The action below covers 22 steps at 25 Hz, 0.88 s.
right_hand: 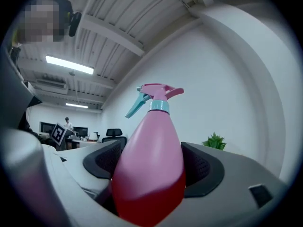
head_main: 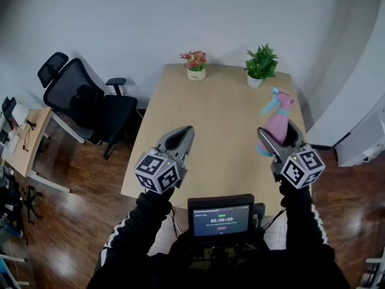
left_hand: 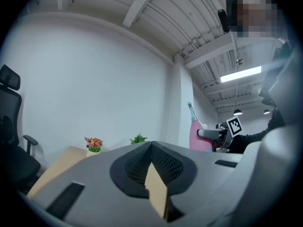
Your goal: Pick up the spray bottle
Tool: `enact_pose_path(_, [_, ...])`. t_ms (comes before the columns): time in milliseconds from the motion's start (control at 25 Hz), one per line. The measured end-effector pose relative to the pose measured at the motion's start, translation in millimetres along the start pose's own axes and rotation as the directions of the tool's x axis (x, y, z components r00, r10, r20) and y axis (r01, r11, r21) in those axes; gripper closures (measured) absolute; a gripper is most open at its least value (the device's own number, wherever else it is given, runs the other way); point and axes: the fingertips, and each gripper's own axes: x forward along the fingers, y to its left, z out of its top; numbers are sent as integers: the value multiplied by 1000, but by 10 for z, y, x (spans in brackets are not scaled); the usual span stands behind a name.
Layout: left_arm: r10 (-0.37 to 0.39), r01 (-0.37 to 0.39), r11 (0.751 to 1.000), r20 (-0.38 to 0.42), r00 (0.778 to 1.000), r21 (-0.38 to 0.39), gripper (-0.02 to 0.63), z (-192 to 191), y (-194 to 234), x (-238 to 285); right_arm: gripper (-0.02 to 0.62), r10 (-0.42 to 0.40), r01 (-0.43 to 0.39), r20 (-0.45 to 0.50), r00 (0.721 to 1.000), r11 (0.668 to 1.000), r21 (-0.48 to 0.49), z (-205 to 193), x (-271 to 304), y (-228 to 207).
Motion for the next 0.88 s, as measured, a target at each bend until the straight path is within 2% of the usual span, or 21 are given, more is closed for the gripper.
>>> enact_pose_path(120, [-1,0,1000,14,1000,27,603,137,-88,72,219,-12,13,38,999,1000,-28,83,-100,-52])
enact_pose_path(240, [0,0,999,8,1000,38,603,175,-177,141,219,-23,24,35,999,999,-36,95,-171,-102])
enact_pose_path(640, [-11,11,999,16,1000,42,603,64,-565,21,219,-30,33,39,999,997,-76,107,-581,-66])
enact_pose_path(880, [-25,24,998,19,999,54,603,113,-459,-38,219,-43,46,33,999,994,-98,112,-478,11])
